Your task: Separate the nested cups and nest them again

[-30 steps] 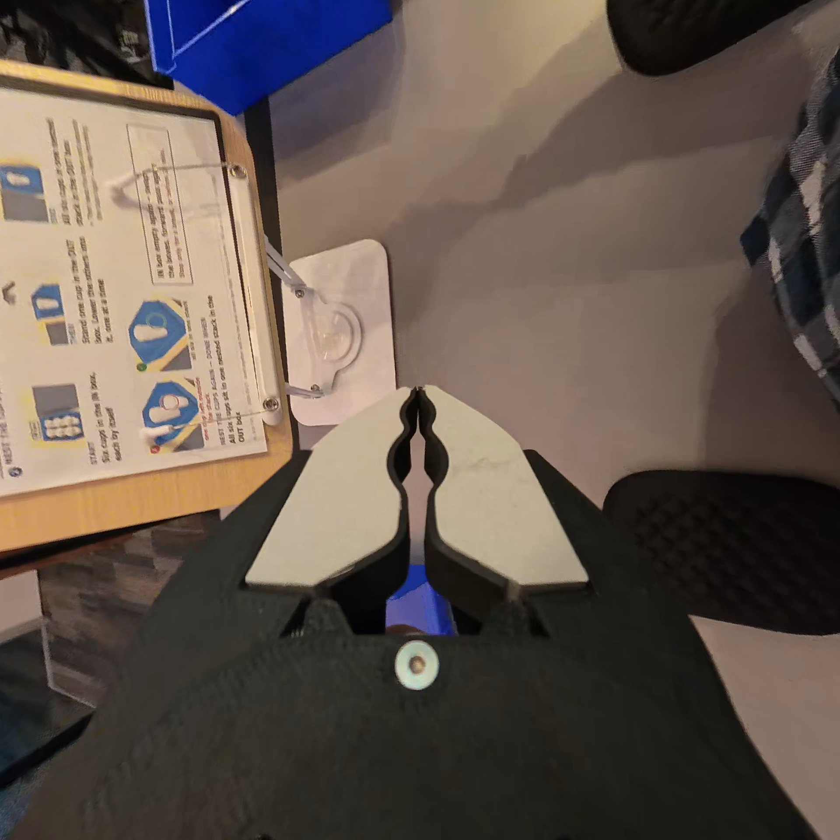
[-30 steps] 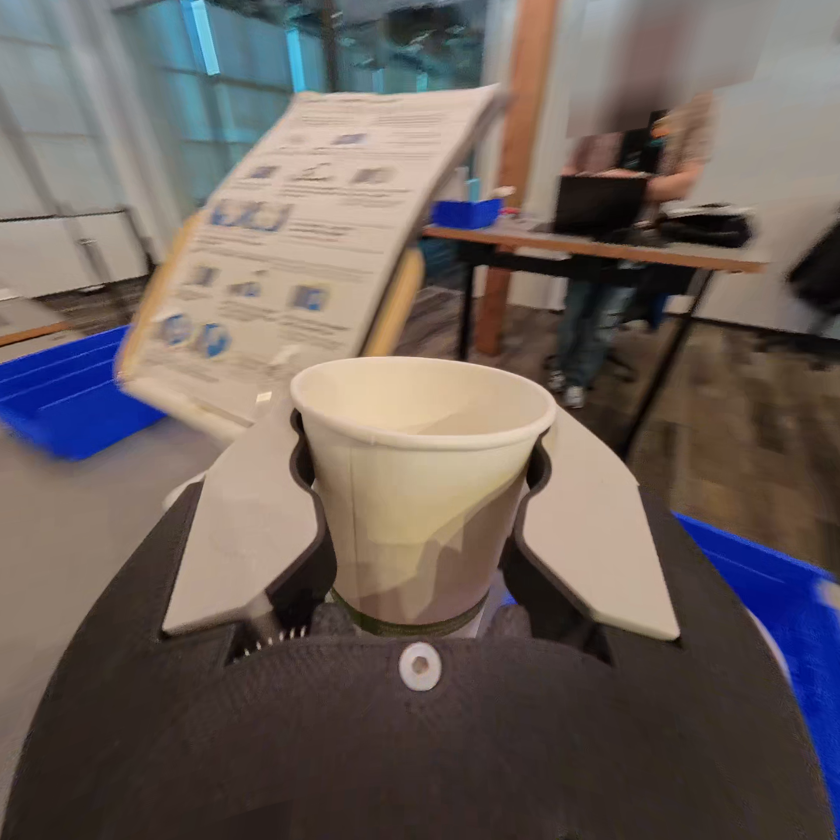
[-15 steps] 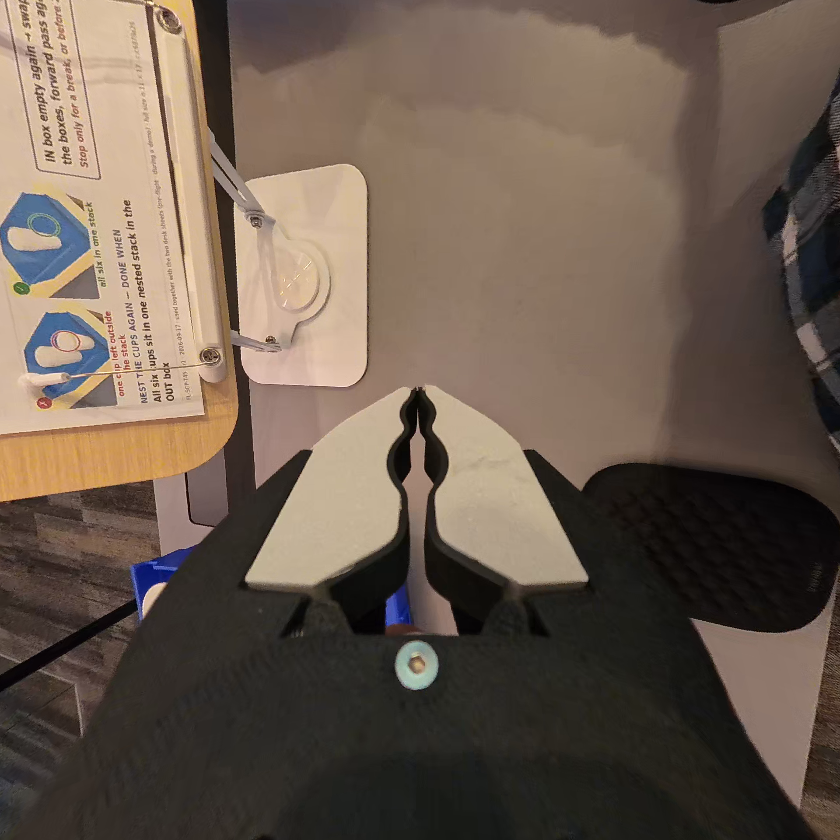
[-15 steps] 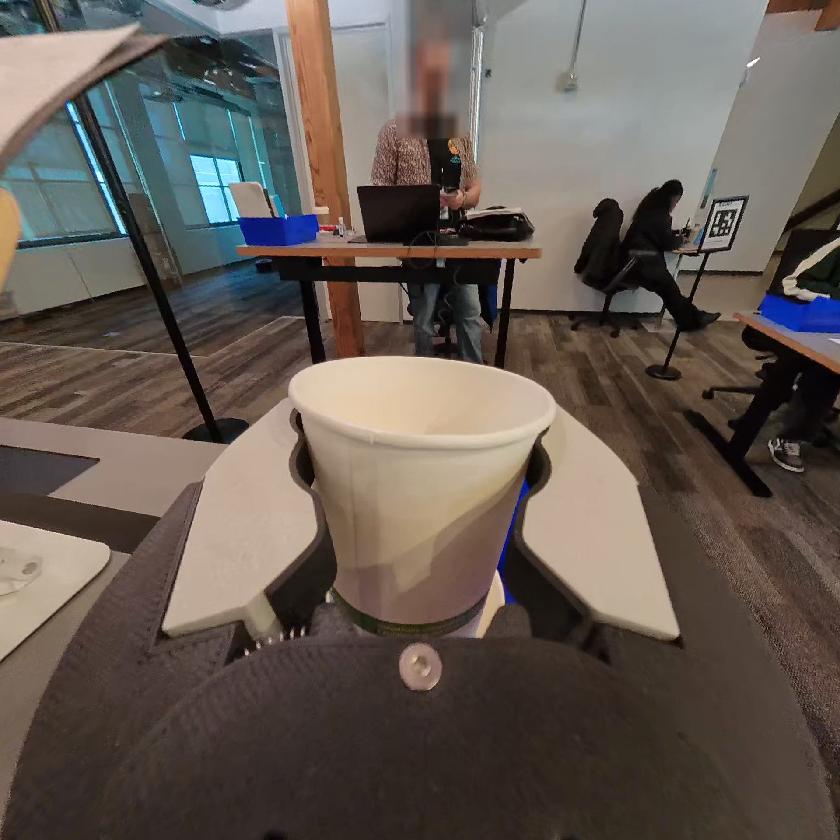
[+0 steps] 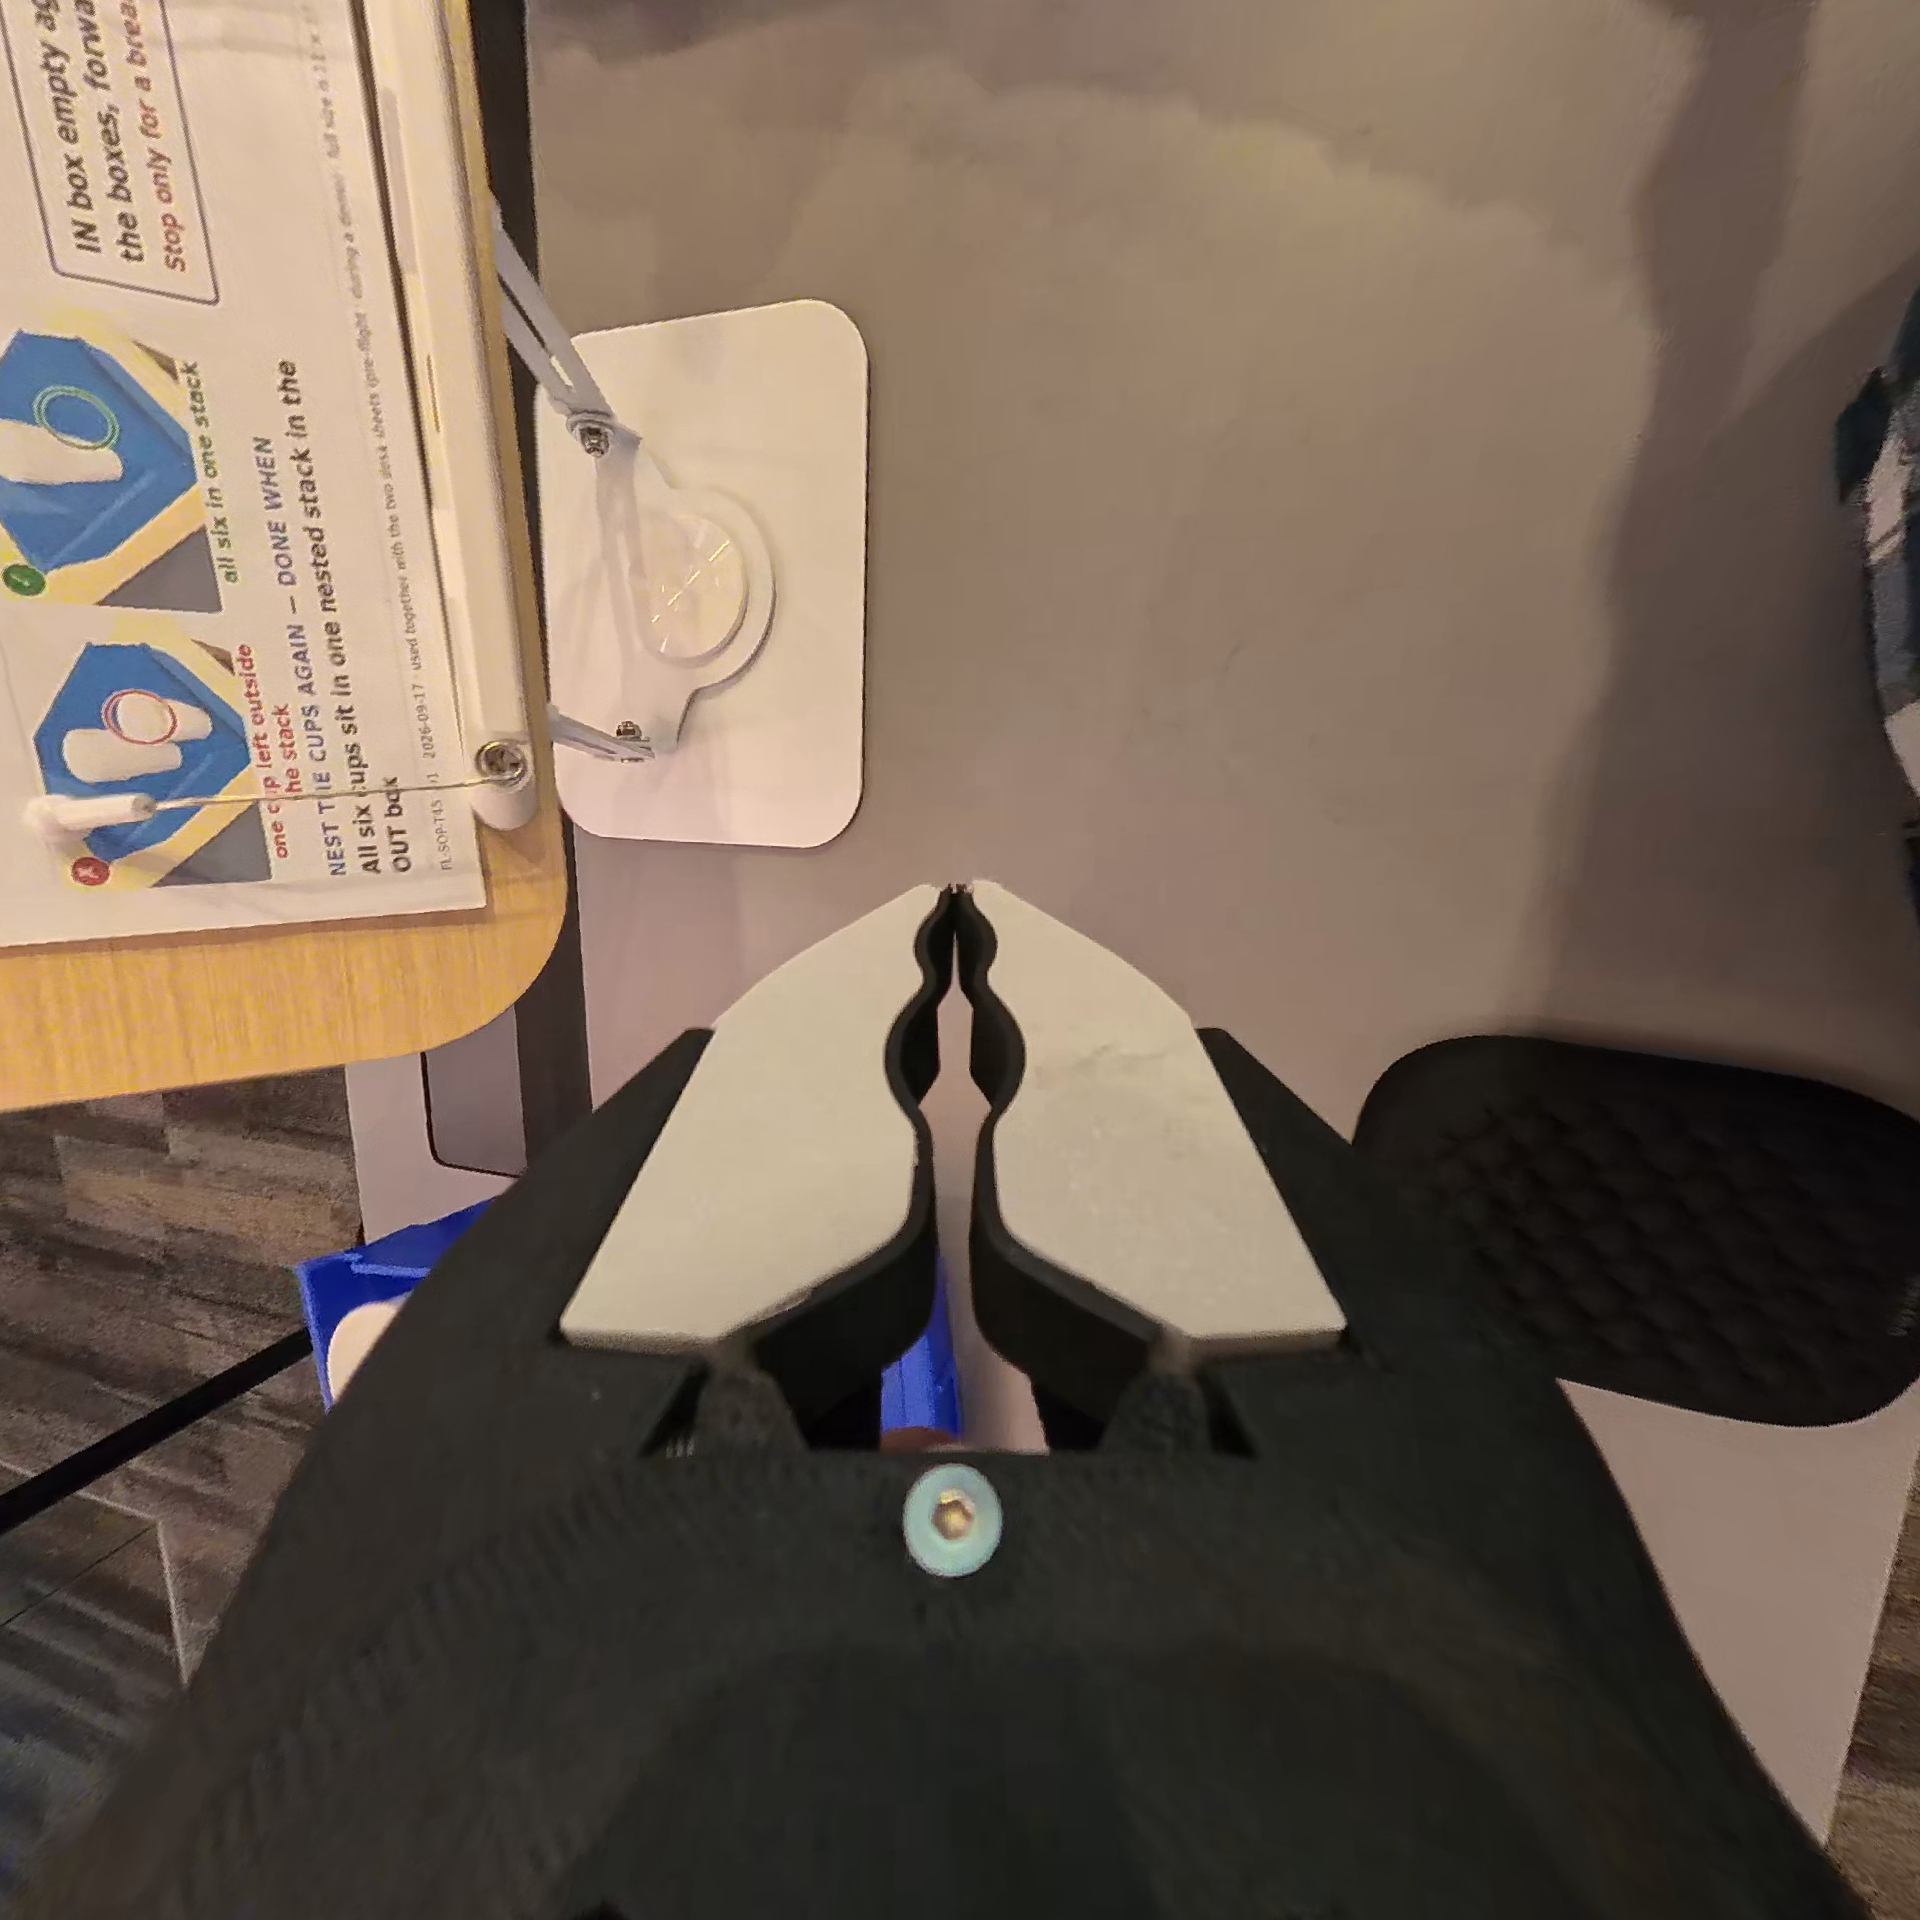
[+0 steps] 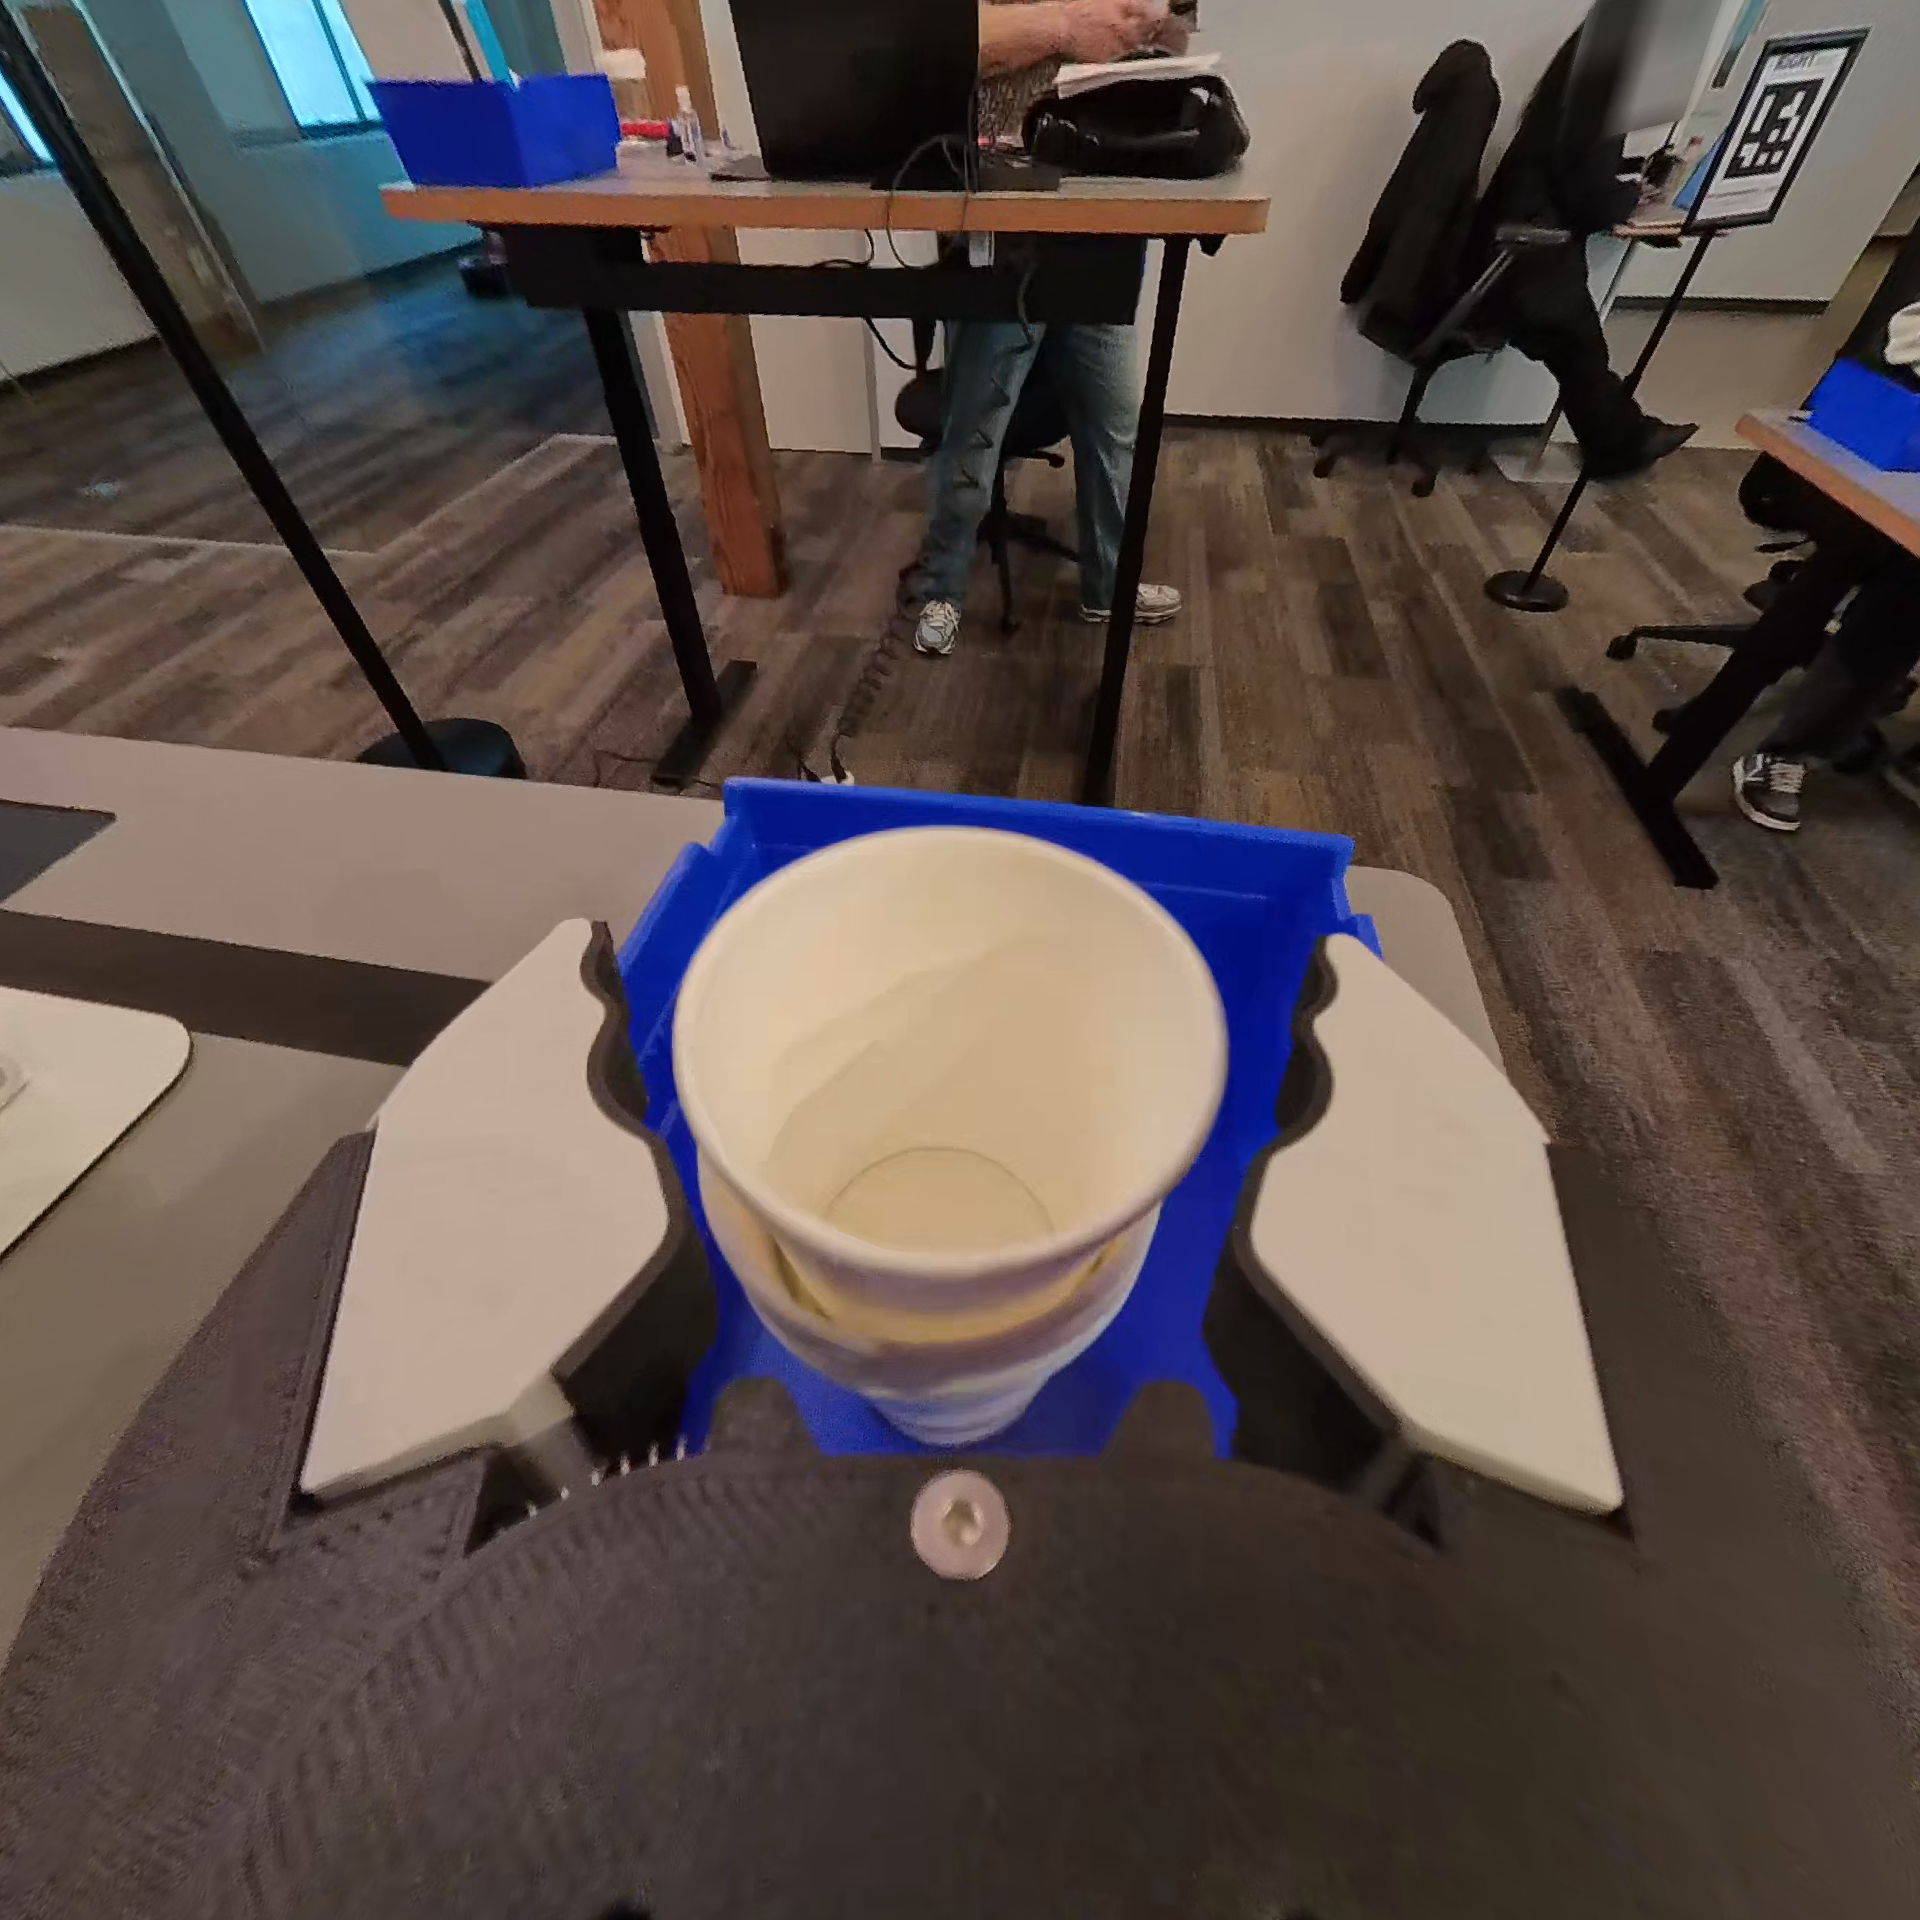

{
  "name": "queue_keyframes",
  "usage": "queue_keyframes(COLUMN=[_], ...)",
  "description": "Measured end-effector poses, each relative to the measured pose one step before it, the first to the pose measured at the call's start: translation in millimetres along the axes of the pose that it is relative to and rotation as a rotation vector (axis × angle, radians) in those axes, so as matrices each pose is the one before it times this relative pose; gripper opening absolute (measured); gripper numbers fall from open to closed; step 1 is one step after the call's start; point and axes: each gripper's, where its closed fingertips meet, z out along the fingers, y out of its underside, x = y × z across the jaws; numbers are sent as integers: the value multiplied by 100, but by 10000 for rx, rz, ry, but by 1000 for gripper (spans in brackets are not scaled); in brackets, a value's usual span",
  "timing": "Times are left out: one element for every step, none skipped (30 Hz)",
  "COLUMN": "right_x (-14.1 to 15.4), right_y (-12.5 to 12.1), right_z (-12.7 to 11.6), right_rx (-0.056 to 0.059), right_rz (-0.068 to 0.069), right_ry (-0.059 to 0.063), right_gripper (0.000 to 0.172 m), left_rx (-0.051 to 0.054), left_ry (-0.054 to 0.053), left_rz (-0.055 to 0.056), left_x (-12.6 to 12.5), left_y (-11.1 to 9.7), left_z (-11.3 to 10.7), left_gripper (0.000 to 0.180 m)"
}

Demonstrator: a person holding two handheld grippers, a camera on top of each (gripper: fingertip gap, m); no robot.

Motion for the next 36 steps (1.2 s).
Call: queue_keyframes(right_x=[-12, -3, -84, -120, -125, -216, -437, -661, -905, -1077, -1158, -1269, -1284, -1276, -1182, -1115, -1079, -930, -852, -909, -902, -756, -669, -630, -634, -607, -574, -596, -596, -570, -577, -558, -557, -572, -490, -447], right_y=[58, 217, 235, -60, -308, -298, -307, -407, -427, -352, -262, -65, 35, 32, 74, 182, 263, 238, 113, 65, 68, 29, -92, -137, -86, -31, -34, -46, -43, -35, 9, 41, 58, 20, -40, -8], right_z=[-383, -265, -224, -355, -507, -620, -679, -750, -782, -749, -667, -632, -543, -459, -506, -476, -282, -281, -283, -208, -153, -164, -136, -99, -68, -69, -17, 33, 45, 85, 98, 83, 64, 70, 28, 27], right_rx=[-128, -217, -224, -30, 95, 68, 86, 137, 154, 112, 58, -7, -46, -25, 0, -32, -100, -103, -46, -28, -51, -45, 12, 21, -17, -40, -44, -28, -14, -22, -49, -66, -57, -24, -2, -12], right_rz=[-114, -21, 83, 66, -19, -84, -105, -95, -113, -128, -120, -111, -94, -75, -35, 13, 35, 22, 21, 34, 12, -34, -58, -62, -55, -41, -21, -3, 14, -3, -39, -46, -39, -28, -15, -15], right_ry=[83, 11, -77, -61, 2, 24, 6, -50, -81, -98, -148, -215, -259, -253, -219, -222, -207, -154, -124, -168, -169, -93, -62, -88, -97, -85, -76, -86, -91, -71, -45, -49, -64, -52, -15, 1], right_gripper=[122, 123, 127, 128, 127, 126, 126, 125, 123, 121, 120, 119, 119, 118, 118, 117, 116, 116, 116, 115, 115, 115, 114, 114, 113, 113, 113, 112, 112, 111, 111, 110, 110, 110, 110, 109], left_rx=[-2, -11, -16, -34, -67, -100, -69, -52, -73, -97, -127, -133, -110, -66, -75, -105, -154, -191, -133, -50, -7, 10, -67, -137, -141, -130, -70, -16, 16, -1, -64, -122, -140, -59, 4, -61], left_ry=[-129, -72, -12, -55, -103, -98, -104, -159, -188, -200, -262, -261, -287, -302, -281, -347, -396, -327, -269, -210, -166, -203, -207, -175, -150, -121, -15, 53, 88, 187, 181, -3, -97, 44, 170, 47], left_rz=[-95, -130, -129, -87, -59, -93, -125, -142, -188, -240, -290, -320, -343, -361, -345, -310, -275, -225, -211, -234, -224, -187, -132, -35, 102, 175, 100, 30, -43, -117, -86, 44, 137, 83, -5, 9], left_x=[-290, -195, -134, -126, -137, -156, -120, -220, -290, -338, -476, -416, -644, -736, -649, -974, -1119, -963, -1117, -1065, -1142, -1244, -1227, -1120, -982, -873, -725, -613, -533, -386, -331, -535, -645, -315, -182, -311], left_y=[201, 275, 342, 353, 371, 435, 248, 448, 548, 635, 749, 693, 823, 807, 776, 950, 981, 933, 926, 784, 625, 549, 597, 532, 384, 374, 222, 177, 130, 101, 116, 187, 157, 74, -73, 9], left_z=[-96, -127, -85, -79, -93, -107, -47, -141, -141, -143, -136, -157, -121, -102, -84, 50, 117, 197, 312, 409, 561, 709, 865, 954, 1039, 1128, 1234, 1244, 1312, 1317, 1292, 1156, 1023, 937, 785, 714], left_gripper=[0, 0, 0, 0, 0, 0, 0, 1, 4, 6, 10, 15, 19, 23, 26, 30, 33, 37, 40, 43, 44, 45, 46, 48, 49, 51, 55, 56, 58, 60, 59, 59, 58, 55, 50, 47])
